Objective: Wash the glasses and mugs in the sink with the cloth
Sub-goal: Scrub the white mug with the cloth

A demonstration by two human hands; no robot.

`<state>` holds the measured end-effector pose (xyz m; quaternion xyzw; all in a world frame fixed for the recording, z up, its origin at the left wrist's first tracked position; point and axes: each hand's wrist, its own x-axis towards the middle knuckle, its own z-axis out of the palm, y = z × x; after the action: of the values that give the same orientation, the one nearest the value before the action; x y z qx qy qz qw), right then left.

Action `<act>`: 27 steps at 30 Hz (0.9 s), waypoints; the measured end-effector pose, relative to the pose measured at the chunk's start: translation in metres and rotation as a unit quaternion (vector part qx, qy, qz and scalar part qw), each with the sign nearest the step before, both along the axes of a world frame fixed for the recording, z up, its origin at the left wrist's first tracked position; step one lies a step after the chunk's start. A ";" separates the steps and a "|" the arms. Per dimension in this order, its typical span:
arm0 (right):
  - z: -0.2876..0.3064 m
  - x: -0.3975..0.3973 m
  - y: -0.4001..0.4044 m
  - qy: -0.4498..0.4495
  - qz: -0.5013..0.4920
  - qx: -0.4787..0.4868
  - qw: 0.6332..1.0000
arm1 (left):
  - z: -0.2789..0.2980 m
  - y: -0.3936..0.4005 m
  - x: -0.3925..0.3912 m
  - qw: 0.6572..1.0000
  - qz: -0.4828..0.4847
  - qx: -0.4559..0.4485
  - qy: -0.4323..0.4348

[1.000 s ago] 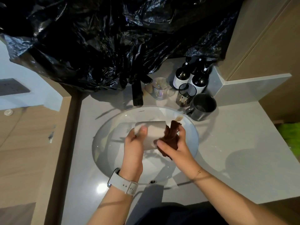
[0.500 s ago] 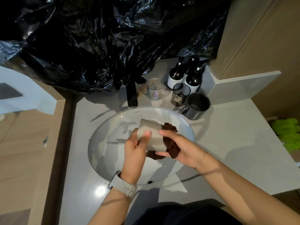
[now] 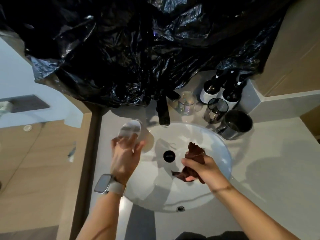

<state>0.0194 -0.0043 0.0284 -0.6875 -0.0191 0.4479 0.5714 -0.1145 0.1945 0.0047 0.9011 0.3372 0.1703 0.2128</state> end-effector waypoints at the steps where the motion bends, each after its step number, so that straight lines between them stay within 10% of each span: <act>1: -0.003 0.000 0.004 0.000 -0.005 -0.004 1.000 | -0.006 0.015 -0.005 0.999 -0.005 0.044 0.009; 15: -0.023 -0.004 0.045 0.028 0.019 0.011 0.999 | -0.032 0.101 0.002 0.976 0.034 0.137 0.167; 27: 0.005 0.040 -0.019 -0.187 0.036 -0.068 0.979 | 0.001 0.011 0.018 0.993 0.108 -0.014 -0.041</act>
<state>0.0599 -0.0231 0.0334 -0.7950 -0.1207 0.3318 0.4932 -0.0960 0.2053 0.0053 0.8484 0.4260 0.2246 0.2198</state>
